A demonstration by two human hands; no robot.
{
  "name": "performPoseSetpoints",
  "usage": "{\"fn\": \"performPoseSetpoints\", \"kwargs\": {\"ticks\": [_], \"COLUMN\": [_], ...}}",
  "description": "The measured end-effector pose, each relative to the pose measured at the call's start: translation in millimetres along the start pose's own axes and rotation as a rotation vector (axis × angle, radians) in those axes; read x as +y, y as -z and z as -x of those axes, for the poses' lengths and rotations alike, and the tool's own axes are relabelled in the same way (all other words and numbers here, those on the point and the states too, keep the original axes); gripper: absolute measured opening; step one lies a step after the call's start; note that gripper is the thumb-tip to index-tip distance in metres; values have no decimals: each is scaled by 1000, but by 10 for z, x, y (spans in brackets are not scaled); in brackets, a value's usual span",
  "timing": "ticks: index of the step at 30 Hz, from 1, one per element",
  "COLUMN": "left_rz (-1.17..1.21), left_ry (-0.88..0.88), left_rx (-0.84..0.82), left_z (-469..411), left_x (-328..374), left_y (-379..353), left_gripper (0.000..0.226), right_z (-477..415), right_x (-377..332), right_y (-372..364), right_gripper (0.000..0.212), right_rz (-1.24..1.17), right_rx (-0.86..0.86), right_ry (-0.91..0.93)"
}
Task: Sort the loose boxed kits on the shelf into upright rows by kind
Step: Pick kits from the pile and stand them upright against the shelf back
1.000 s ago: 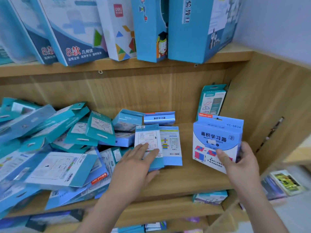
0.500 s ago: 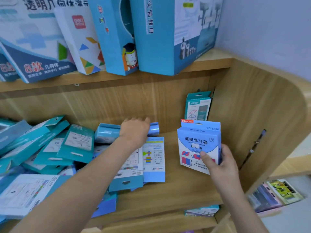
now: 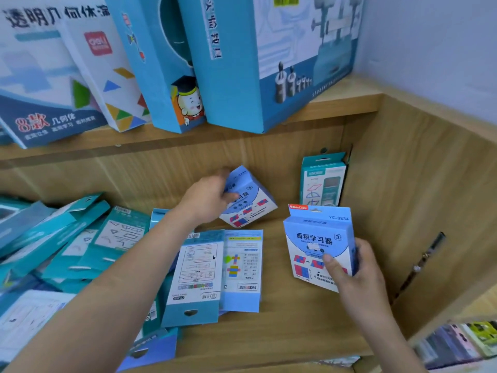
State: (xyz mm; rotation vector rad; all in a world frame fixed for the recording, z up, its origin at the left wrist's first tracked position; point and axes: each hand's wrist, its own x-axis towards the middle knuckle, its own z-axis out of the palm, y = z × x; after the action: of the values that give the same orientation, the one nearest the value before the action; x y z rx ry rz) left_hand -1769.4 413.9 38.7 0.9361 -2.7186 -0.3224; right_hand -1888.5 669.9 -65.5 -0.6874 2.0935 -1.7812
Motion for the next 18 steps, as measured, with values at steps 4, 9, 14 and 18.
{"fn": "performPoseSetpoints", "kwargs": {"ticks": [4,9,14,18], "left_rz": [-378,-414,-320,-259], "left_ry": [-68,-80,-47,-14], "left_rx": [-99,-249,-351,-305], "left_z": [123,183,207,248], "left_x": [-37,-74,-48,-73], "left_y": [-51,-75,-6,-23], "left_gripper": [33,23,14,22], "right_z": [-50,-165,-222,-174], "right_x": [-44,-119,-104,-100], "right_y": [-56,-127,-278,-445], "right_gripper": [19,23,26,28], "right_rz": [-10,-3,-1,-36], "right_rx": [-16,9,-50,-67], "right_ry": [35,105,117,105]}}
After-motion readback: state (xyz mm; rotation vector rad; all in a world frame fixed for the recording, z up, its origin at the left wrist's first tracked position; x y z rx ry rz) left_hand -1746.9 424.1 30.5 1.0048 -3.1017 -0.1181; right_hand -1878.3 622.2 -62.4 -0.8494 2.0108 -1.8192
